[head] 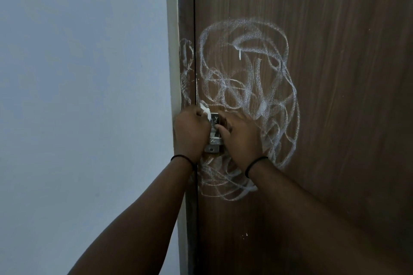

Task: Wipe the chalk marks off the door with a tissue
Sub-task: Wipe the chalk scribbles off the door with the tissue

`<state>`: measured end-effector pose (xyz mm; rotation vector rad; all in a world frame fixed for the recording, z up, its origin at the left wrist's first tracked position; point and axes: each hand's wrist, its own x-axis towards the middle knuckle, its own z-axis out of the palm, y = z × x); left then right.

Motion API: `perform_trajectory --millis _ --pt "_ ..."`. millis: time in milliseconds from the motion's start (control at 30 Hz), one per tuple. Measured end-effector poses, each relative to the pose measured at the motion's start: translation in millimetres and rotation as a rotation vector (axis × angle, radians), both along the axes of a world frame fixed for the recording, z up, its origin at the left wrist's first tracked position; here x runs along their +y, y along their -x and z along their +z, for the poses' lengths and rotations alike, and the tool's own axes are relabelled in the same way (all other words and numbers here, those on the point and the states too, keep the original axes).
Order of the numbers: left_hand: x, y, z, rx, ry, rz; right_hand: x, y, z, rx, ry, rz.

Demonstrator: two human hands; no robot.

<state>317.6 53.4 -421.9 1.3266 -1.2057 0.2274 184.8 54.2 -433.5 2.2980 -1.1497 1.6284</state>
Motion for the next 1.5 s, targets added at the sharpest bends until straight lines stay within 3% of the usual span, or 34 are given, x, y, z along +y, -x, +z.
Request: perform_trajectory --millis 133,233,400,533,600,733,967,1200,1400,1500 --pt "6.3 -0.5 6.9 0.297 -0.09 -0.394 4.9 -8.2 13.9 0.029 -0.009 0.105" --pt "11.6 -2.8 10.7 0.372 -0.137 -0.569 4.1 -10.9 17.8 -0.001 -0.047 0.136" --pt "17.9 0.1 2.8 0.177 -0.094 -0.196 -4.6 -12.5 16.0 -0.021 0.002 0.011" --pt "20.6 2.2 -9.6 0.232 0.011 -0.018 -17.6 -15.7 21.1 0.035 -0.048 -0.006" --pt "21.6 4.0 -13.6 0.261 0.082 -0.004 -19.6 -21.2 26.5 0.08 -0.045 0.007" --pt "16.6 5.3 -20.5 0.284 0.038 -0.027 -18.3 -28.1 18.3 0.31 0.019 0.022" --pt "17.3 0.9 -22.4 0.226 0.067 -0.07 -30.5 -17.8 17.5 0.068 0.015 -0.056" --pt "13.8 -0.3 -30.6 0.193 0.057 -0.044 -27.3 -11.4 14.4 0.42 0.147 -0.11" --pt "10.2 2.7 -36.6 0.152 0.024 -0.024 -28.5 -4.2 28.8 0.263 0.092 -0.11" --pt "11.0 5.1 -35.1 0.145 0.033 -0.034 -27.9 -13.8 24.6 0.339 0.143 -0.072"
